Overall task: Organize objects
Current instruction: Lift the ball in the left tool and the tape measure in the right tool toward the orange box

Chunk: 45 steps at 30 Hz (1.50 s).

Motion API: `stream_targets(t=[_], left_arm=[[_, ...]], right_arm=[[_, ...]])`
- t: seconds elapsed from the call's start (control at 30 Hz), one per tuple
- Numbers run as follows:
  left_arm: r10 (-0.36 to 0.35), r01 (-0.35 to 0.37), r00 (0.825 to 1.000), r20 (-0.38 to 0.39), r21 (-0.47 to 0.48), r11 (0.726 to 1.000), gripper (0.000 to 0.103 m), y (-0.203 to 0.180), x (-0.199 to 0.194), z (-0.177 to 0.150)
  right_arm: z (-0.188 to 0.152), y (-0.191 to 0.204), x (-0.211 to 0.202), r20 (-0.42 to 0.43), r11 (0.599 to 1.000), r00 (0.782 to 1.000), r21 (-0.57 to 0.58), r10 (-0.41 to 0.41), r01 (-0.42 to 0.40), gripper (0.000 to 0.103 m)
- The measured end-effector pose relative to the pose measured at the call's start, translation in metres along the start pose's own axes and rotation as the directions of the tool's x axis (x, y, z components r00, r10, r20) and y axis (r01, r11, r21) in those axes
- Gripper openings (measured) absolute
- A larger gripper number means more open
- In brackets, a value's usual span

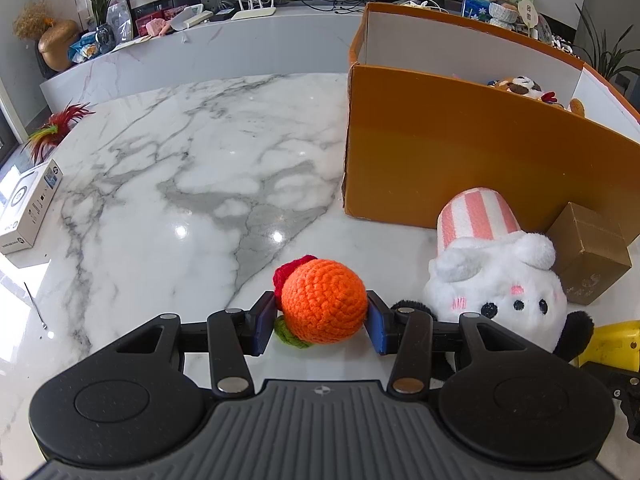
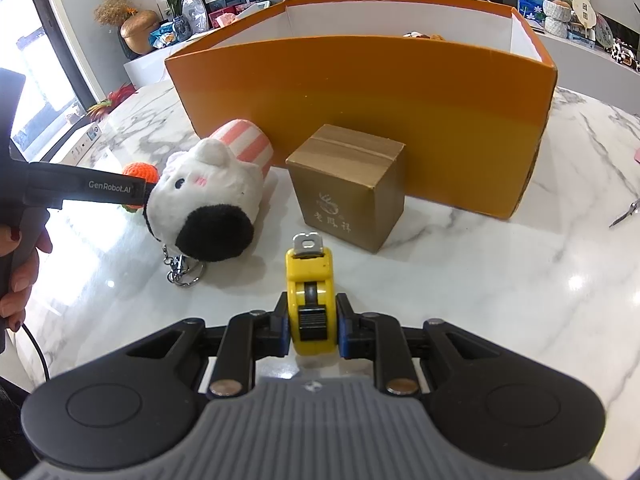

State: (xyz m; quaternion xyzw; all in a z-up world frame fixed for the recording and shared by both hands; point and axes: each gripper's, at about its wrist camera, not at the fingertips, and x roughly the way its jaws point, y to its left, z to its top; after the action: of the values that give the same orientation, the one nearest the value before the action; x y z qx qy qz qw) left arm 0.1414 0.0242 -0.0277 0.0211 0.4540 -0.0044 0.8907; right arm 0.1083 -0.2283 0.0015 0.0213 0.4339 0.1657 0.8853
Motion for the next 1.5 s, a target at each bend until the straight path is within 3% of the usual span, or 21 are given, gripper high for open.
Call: stream_targets(t=[0.47, 1.0, 1.33, 1.5], left_arm=[[0.019, -0.019, 0.999, 0.050, 0.015, 1.000, 0.053, 0.003, -0.024, 0.000], [-0.030, 0.027, 0.994, 0.104, 0.034, 0.999, 0.053, -0.003, -0.071, -0.004], [-0.104, 0.107, 0.983, 0.151, -0.010, 0.994, 0.053, -0.008, -0.109, 0.007], [-0.136, 0.143, 0.971, 0.197, -0.021, 0.989, 0.053, -0.023, -0.123, 0.048]], right_arm=[[-0.004, 0.002, -0.011, 0.005, 1.000, 1.000, 0.005, 0.022, -0.022, 0.022], [-0.008, 0.006, -0.051, 0.063, 0.999, 0.997, 0.005, 0.050, -0.050, 0.022], [-0.001, 0.010, -0.101, 0.174, 0.996, 0.981, 0.004, 0.084, -0.086, 0.022], [0.039, 0.010, -0.125, 0.279, 0.996, 0.957, 0.016, 0.083, -0.091, 0.022]])
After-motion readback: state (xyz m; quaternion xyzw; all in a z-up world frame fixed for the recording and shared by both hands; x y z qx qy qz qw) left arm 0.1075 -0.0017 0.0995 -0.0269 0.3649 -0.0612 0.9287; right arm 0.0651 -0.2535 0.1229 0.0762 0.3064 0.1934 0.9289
